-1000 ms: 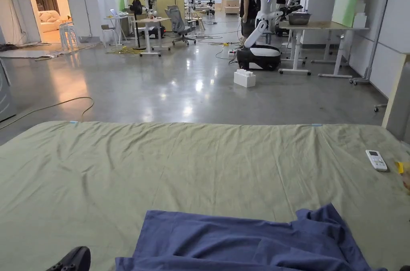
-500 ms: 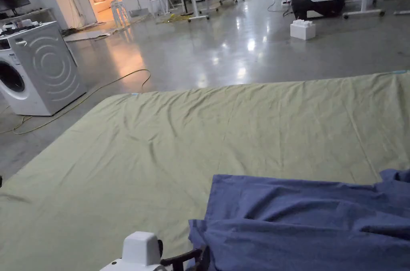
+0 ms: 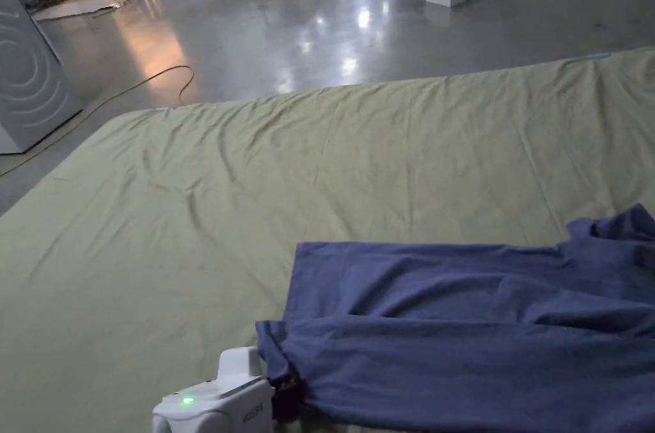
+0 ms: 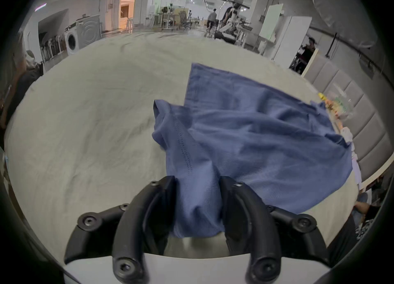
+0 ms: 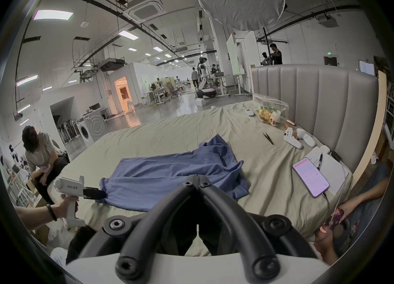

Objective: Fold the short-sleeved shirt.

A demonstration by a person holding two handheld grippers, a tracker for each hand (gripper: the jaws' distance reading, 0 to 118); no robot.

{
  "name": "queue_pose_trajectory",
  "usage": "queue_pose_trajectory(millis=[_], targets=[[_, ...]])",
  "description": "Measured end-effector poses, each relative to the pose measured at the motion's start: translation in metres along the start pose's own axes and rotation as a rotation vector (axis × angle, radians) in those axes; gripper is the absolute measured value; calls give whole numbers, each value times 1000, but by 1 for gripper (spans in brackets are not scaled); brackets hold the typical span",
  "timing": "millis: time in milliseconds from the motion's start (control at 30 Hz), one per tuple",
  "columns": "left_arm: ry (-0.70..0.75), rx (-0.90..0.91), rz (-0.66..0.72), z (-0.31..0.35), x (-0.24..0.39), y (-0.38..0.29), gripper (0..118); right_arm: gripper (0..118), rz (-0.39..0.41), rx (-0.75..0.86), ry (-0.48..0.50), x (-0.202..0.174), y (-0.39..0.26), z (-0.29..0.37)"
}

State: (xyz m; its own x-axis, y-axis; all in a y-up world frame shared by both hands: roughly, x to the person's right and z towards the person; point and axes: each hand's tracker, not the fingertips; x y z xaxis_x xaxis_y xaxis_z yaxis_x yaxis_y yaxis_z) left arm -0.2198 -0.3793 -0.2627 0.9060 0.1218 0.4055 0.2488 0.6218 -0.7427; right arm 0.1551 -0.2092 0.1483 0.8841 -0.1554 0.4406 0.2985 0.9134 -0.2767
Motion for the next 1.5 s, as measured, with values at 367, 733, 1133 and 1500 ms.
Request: queue_pose_trajectory(millis=[367,733,1133,1500], targets=[[28,-108,-117,-12,24,8,14,76,-189,-193,-98,70,-35,-105],[2,-100,-95,0,29,11,14,73,30,-454,-170,75,-83,-249],[-23,77,-61,52,18,16,9,10,50,-361,-234,50,-55,-210],[-70,114,-20,140,0,-43,8,10,39,-366,-233,41,-62,-104]])
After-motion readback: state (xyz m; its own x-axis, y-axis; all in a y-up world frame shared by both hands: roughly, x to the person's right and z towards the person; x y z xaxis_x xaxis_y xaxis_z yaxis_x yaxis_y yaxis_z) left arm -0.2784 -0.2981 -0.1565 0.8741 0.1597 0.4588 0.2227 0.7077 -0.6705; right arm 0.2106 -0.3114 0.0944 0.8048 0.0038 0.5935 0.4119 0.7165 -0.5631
